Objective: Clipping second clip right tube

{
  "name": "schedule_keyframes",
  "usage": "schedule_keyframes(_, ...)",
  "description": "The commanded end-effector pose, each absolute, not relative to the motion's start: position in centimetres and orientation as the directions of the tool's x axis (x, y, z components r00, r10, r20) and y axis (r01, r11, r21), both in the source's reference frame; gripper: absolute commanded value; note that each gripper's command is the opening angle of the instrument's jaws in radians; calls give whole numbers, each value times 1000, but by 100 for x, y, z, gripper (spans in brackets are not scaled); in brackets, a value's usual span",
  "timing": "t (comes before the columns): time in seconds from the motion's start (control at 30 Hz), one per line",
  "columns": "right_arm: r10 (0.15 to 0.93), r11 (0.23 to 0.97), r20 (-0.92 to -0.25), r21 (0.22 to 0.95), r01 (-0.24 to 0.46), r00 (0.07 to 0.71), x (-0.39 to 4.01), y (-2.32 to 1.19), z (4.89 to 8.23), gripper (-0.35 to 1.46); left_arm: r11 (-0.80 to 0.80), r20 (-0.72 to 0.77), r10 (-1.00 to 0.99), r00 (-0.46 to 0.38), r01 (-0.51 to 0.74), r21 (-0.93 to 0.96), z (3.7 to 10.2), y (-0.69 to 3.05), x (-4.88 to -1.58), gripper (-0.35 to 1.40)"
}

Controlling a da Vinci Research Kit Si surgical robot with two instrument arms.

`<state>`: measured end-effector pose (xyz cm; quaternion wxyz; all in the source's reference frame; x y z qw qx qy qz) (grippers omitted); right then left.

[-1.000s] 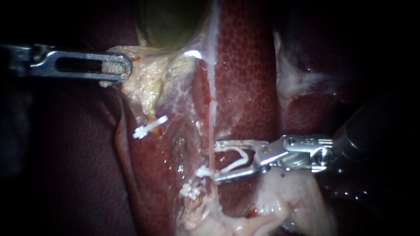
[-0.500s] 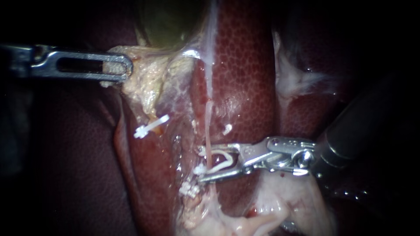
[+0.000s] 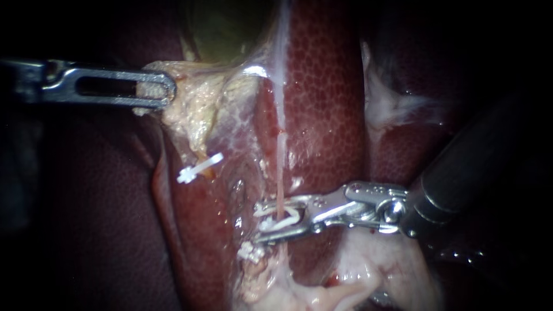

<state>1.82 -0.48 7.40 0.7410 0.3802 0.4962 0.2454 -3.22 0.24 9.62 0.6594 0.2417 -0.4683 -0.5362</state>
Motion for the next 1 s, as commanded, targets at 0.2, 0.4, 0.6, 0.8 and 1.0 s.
schedule_keyframes(0.2,752,572,-531,820,13,390,175,-44,743,-35,308,358,-933,-13,481,821,961,24,-322,-35)
schedule_keyframes(0.4,755,566,-526,824,14,391,174,-44,742,-35,308,358,-933,-13,481,821,961,23,-321,-35)
schedule_keyframes(0.6,765,552,-511,834,9,392,172,-43,740,-35,308,359,-933,-13,481,821,961,23,-321,-35)
schedule_keyframes(0.8,768,548,-506,837,7,392,171,-43,740,-35,308,359,-933,-14,481,821,961,23,-321,-35)
schedule_keyframes(1.0,771,544,-502,839,5,392,171,-43,740,-35,309,358,-934,-12,479,822,962,22,-321,-35)
